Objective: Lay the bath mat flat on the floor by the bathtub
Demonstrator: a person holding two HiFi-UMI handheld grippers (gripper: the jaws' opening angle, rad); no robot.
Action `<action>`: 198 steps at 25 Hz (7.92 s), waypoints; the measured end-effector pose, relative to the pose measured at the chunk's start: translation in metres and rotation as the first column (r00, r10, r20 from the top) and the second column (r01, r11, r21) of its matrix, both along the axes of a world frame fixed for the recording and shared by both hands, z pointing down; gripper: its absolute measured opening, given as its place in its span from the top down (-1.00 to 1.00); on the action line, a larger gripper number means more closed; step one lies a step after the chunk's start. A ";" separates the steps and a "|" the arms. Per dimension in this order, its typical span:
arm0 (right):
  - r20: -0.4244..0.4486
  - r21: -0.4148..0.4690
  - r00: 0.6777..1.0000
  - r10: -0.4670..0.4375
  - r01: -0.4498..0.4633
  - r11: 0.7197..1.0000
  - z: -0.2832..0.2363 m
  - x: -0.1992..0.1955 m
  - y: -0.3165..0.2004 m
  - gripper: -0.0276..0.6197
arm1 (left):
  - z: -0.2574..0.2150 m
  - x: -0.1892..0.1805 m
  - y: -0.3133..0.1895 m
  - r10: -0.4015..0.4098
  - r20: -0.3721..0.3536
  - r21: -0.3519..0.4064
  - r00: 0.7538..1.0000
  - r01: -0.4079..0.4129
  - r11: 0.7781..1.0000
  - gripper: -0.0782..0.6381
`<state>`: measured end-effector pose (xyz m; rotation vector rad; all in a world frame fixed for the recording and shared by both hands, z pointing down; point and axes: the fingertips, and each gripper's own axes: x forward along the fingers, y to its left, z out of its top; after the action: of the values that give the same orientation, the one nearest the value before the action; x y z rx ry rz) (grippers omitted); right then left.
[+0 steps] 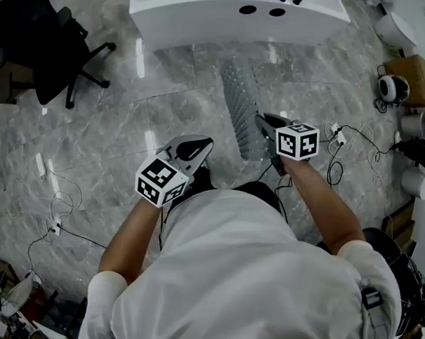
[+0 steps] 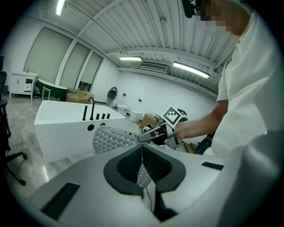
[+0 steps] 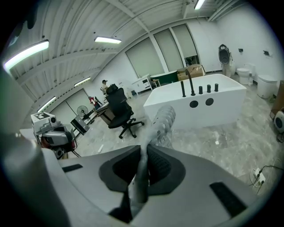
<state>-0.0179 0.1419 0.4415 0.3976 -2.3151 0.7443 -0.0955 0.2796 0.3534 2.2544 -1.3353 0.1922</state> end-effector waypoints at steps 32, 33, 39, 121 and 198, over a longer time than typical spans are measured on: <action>0.114 -0.048 0.993 -0.020 0.025 0.999 0.154 -0.294 -0.309 0.77 | 0.066 -0.067 -0.258 -0.186 -0.021 -0.141 0.982 0.181 0.973 0.73; 0.110 -0.046 0.994 -0.019 0.024 0.999 0.173 -0.289 -0.325 0.77 | 0.075 -0.063 -0.275 -0.173 -0.029 -0.145 0.984 0.167 0.975 0.73; 0.039 0.040 0.999 0.020 -0.022 0.999 0.283 -0.212 -0.432 0.77 | 0.133 -0.035 -0.362 -0.106 -0.094 -0.195 0.990 0.086 0.977 0.73; -0.195 0.115 0.934 0.301 -0.282 0.952 0.164 0.164 -0.409 0.86 | 0.063 0.084 -0.445 0.493 0.018 -0.087 0.870 -0.489 0.868 0.73; 0.051 0.292 0.962 0.269 -0.272 0.917 -0.068 0.196 -0.121 0.89 | -0.027 0.122 -0.233 0.471 0.007 0.031 0.882 -0.471 0.882 0.73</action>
<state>0.1782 0.0212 0.3734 0.8665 -2.4150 0.5225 0.0263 0.0464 0.3261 2.5726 -0.7659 0.3387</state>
